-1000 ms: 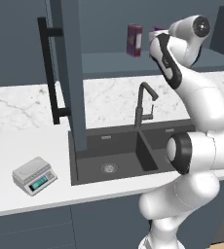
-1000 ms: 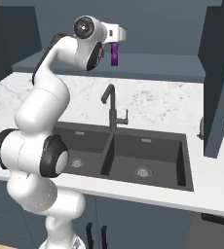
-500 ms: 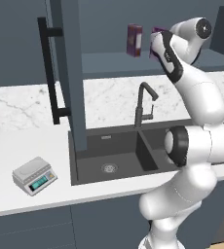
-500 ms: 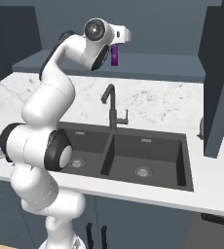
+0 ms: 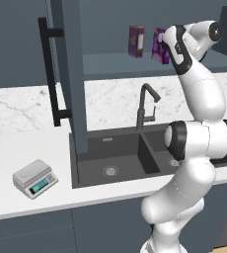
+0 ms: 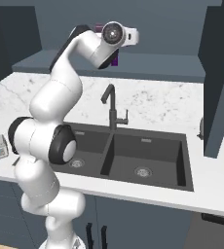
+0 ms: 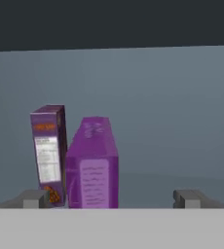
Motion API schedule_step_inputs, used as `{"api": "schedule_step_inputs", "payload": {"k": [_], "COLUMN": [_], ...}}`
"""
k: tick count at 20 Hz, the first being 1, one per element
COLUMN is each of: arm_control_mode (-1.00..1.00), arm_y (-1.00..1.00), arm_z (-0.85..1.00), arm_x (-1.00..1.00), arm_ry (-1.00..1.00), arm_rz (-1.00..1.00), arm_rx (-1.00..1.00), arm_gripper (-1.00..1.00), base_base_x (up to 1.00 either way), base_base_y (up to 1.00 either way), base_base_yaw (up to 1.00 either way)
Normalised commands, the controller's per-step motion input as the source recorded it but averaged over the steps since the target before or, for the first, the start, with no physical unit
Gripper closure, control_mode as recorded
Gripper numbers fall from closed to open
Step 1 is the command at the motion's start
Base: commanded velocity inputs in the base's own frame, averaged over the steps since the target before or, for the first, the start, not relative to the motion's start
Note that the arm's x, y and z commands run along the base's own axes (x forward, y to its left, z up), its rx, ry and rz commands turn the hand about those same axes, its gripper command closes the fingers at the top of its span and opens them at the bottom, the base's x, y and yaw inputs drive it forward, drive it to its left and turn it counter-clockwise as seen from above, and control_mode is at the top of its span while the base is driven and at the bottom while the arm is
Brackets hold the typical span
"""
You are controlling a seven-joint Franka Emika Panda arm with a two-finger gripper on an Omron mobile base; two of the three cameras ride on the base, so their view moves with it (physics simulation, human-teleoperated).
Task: Pick the cereal and place it on the digital scale for weighing, and close the cabinet.
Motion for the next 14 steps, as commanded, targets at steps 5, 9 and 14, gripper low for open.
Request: {"api": "schedule_step_inputs", "payload": {"k": [5, 9, 14], "arm_control_mode": [-1.0, -1.0, -1.0], "arm_y": [0.01, 0.23, 0.12], "arm_z": [-0.01, -0.01, 0.0], "arm_x": [0.1, 0.02, -0.09], "arm_ry": [-0.04, -0.08, -0.08], "arm_rz": [0.01, 0.0, 0.0], "arm_rx": [0.0, 0.0, 0.0], "arm_gripper": [-1.0, -1.0, -1.0], "base_base_x": [0.0, 0.0, 0.0], "base_base_y": [0.0, 0.0, 0.0], "base_base_yaw": [0.0, 0.0, 0.0]}}
